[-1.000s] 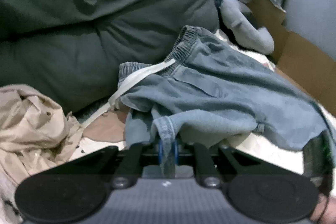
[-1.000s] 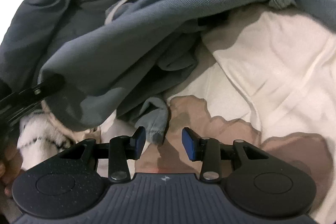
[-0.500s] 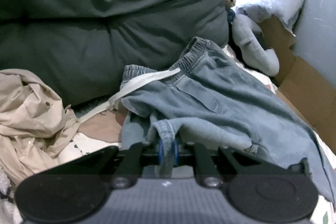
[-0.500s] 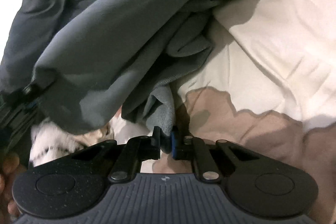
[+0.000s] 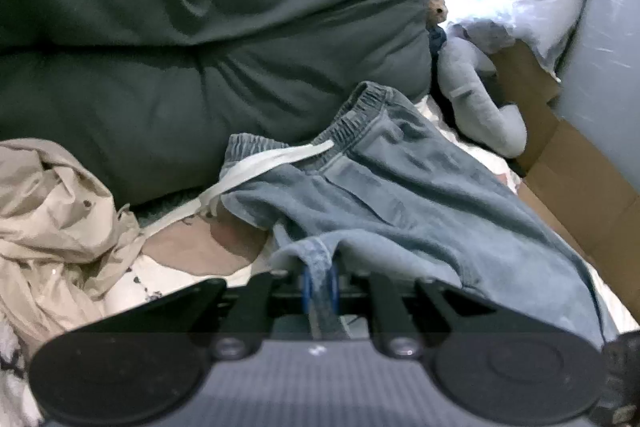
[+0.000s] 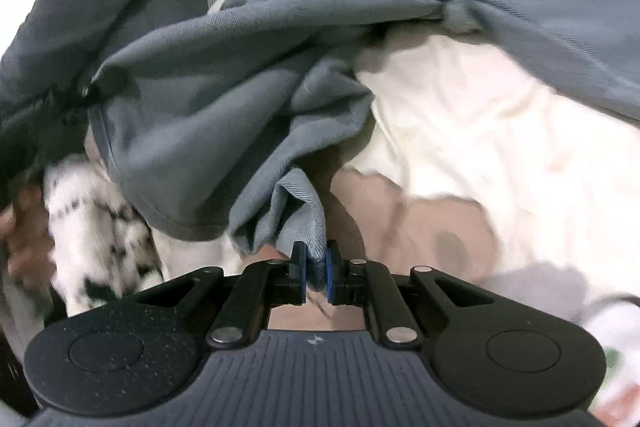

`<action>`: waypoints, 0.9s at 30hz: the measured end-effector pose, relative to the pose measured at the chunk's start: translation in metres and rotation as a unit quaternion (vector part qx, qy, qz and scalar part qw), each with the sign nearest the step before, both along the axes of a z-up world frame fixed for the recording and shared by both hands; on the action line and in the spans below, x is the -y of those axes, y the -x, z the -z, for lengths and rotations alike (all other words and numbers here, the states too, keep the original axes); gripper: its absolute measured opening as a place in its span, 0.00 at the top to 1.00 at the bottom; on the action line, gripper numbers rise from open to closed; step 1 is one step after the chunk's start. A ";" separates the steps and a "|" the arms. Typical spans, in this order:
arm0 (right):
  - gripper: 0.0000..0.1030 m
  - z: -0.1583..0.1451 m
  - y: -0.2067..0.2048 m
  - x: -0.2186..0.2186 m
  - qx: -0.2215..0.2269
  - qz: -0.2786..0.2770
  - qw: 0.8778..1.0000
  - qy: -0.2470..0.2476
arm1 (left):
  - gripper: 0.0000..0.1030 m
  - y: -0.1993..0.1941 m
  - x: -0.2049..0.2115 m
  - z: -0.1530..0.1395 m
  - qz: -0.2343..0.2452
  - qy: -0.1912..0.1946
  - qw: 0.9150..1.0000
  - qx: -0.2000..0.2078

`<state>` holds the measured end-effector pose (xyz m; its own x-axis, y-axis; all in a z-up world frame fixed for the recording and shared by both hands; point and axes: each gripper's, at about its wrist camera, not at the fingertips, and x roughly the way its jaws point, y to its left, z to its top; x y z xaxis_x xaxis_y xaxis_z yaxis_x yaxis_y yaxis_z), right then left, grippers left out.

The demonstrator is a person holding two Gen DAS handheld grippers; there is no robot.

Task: Fold clothes

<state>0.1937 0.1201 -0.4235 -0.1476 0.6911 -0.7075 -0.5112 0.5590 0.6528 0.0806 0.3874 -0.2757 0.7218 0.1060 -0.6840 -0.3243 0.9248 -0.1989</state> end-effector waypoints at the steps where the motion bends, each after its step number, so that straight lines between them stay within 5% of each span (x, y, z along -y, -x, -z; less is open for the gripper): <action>1: 0.93 -0.002 0.000 0.008 0.005 -0.004 1.000 0.008 | 0.91 0.000 0.001 0.001 -0.004 0.003 1.000 -0.002; 12: 0.93 -0.047 -0.001 0.084 0.076 -0.052 0.994 0.062 | 0.91 0.004 0.012 0.004 -0.031 0.016 0.999 -0.025; 27: 0.93 -0.090 0.013 0.196 0.107 -0.020 0.989 0.101 | 0.92 0.016 0.053 0.014 -0.022 0.036 0.997 -0.069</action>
<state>0.1809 -0.0760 -0.3334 -0.0044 0.5291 -0.8485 -0.6506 0.6428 0.4042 0.0651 0.3346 -0.2895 0.6157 0.0820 -0.7837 -0.3927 0.8942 -0.2149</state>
